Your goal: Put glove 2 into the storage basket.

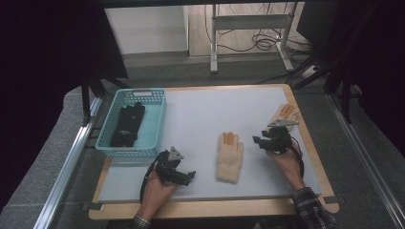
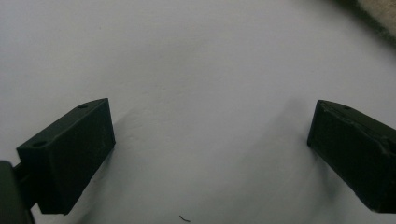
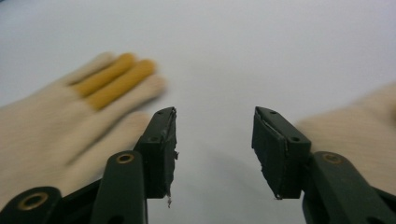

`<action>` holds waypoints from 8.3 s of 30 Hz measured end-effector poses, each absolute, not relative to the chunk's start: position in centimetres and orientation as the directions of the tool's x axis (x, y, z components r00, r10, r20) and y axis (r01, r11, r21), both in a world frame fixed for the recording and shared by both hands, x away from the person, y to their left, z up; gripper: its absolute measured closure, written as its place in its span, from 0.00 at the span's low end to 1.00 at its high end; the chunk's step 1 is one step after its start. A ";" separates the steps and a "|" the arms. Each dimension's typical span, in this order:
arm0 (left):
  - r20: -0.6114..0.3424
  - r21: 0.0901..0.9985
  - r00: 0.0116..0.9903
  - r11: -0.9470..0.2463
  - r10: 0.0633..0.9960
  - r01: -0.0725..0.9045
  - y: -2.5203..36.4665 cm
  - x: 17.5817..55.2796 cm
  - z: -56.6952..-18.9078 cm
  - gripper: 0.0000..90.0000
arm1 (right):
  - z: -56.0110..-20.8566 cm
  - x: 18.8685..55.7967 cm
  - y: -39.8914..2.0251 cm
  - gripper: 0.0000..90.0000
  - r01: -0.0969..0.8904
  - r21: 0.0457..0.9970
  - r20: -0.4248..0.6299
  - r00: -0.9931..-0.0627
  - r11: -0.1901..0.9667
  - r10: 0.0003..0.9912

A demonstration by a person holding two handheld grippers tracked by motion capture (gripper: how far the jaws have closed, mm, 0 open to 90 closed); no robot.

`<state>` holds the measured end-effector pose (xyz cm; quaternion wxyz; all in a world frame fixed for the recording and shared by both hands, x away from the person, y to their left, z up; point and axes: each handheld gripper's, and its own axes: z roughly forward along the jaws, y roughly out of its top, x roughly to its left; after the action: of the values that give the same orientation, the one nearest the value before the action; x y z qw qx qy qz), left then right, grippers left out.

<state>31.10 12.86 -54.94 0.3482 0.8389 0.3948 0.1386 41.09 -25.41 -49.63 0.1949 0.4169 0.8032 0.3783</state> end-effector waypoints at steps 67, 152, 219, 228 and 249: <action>-0.039 0.693 0.651 -0.448 0.758 0.564 12.9 31.1 -54.9 0.01 | -43.2 39.1 -25.1 0.63 0.419 0.839 0.047 -0.693 0.348 0.720; -0.030 0.696 0.656 -0.455 0.754 0.555 12.9 31.0 -54.9 0.02 | -53.0 34.1 -17.9 0.94 0.432 0.717 0.073 -0.827 0.547 0.558; -0.041 0.692 0.678 -0.469 0.734 0.549 13.4 30.6 -55.0 0.01 | -50.0 34.9 -22.3 0.28 0.413 0.782 -0.031 -0.721 0.466 0.692; -0.042 0.692 0.678 -0.468 0.734 0.550 13.4 30.6 -55.0 0.01 | -50.8 35.1 -25.2 0.21 0.462 0.774 -0.007 -0.678 0.434 0.735; -0.044 0.691 0.678 -0.468 0.733 0.551 13.4 30.6 -55.0 0.01 | -53.2 35.2 -26.8 0.02 0.538 0.705 -0.052 -0.611 0.463 0.790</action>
<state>30.58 13.43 -54.97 0.3498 0.8467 0.3792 0.1304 35.18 -26.76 -53.19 0.1899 0.3982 0.8338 0.3318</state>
